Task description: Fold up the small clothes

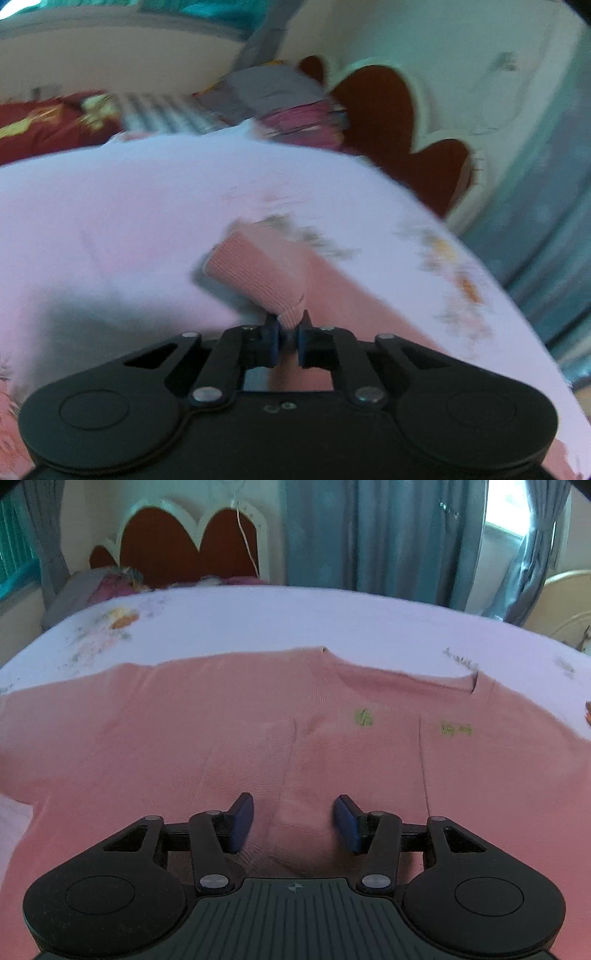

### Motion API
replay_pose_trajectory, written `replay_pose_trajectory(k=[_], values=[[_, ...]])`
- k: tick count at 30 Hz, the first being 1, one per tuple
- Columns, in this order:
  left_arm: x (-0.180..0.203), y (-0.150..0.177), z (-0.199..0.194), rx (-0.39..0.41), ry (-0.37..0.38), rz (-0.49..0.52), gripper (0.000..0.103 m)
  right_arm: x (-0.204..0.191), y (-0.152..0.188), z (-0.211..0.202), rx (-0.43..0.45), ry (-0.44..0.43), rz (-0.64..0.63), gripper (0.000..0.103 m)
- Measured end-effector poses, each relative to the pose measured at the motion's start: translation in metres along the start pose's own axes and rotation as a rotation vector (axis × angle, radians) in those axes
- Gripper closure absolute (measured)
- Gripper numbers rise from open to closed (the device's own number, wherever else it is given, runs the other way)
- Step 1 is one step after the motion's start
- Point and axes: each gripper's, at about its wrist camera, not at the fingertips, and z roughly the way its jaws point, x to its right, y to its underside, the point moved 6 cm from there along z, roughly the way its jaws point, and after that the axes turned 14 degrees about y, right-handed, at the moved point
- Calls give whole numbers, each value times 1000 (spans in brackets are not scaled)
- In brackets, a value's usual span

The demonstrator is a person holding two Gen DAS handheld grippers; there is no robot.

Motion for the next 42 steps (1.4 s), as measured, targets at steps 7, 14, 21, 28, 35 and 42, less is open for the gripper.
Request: replay_pose_trajectory(k=[7, 14, 21, 28, 35, 42], values=[[142, 28, -23, -64, 321, 183, 95, 31, -9, -27, 49, -50, 109, 54], [292, 131, -27, -247, 601, 316, 95, 89, 1, -55, 79, -21, 170, 54], [368, 257, -16, -466, 686, 472, 94, 152, 16, -70, 67, 1, 222, 54], [358, 295, -17, -540, 613, 632, 60, 155, 20, -73, 40, -97, 247, 53], [325, 259, -44, -411, 487, 669, 38, 128, 19, -58, -13, -168, 251, 20], [257, 237, -41, -358, 274, 696, 44, 116, 22, -42, -50, -123, 215, 40]])
